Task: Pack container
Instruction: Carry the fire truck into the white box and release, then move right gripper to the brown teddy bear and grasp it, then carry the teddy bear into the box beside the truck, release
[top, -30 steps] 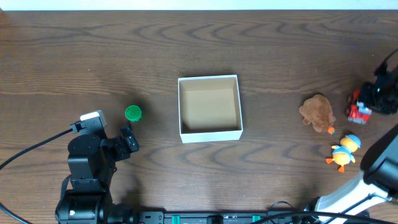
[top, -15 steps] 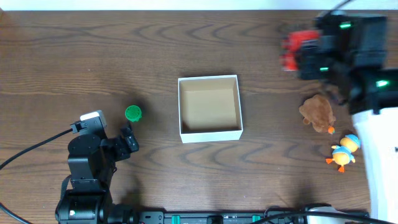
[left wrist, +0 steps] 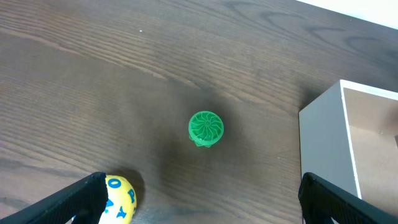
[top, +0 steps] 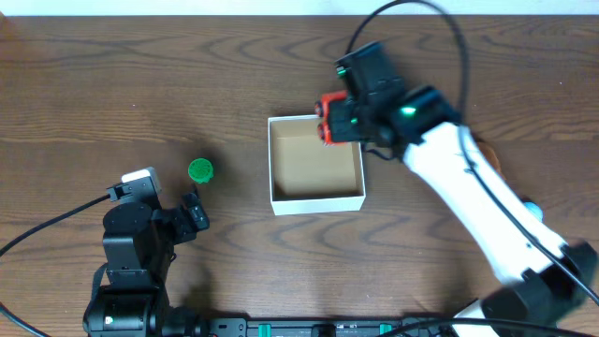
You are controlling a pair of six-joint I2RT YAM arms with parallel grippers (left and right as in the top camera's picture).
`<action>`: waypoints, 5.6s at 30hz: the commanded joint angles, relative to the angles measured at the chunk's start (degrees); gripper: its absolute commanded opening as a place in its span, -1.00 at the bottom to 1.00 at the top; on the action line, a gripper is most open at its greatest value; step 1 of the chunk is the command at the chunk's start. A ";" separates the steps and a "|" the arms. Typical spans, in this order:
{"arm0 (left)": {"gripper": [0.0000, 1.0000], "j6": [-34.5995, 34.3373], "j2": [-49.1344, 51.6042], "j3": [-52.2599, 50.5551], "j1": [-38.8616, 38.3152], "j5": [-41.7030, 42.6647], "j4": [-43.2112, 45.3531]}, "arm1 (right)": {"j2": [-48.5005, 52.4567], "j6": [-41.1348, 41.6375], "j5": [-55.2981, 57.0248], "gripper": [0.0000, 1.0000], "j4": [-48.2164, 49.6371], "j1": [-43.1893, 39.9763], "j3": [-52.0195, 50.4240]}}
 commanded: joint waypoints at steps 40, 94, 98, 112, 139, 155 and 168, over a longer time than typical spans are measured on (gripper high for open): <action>0.96 -0.55 0.15 1.40 -0.22 -0.26 -0.11 | 8.39 -0.61 14.10 0.62 -10.43 0.07 13.29; 0.96 -0.55 0.15 1.38 -0.22 -0.26 -0.52 | 8.76 -38.25 2.27 0.99 0.59 -42.75 -15.50; 0.96 -0.55 0.15 1.38 -0.22 -0.26 -0.52 | 8.79 -38.23 2.25 0.99 -0.61 -42.75 -15.65; 0.96 -0.55 0.15 1.38 -0.22 -0.26 -0.59 | 8.79 -37.42 1.60 0.28 0.26 -42.75 -19.32; 0.96 -0.55 0.15 1.38 -0.22 -0.26 -0.57 | -1.46 -8.28 -3.34 -0.97 -13.68 -20.17 10.97; 0.96 -0.55 0.15 1.38 -0.22 -0.26 -0.57 | 4.09 23.89 8.94 -0.97 -7.08 8.61 8.85; 0.96 -0.55 0.15 1.38 -0.22 -0.26 -0.57 | 15.87 28.74 3.15 -0.98 -4.79 9.77 8.85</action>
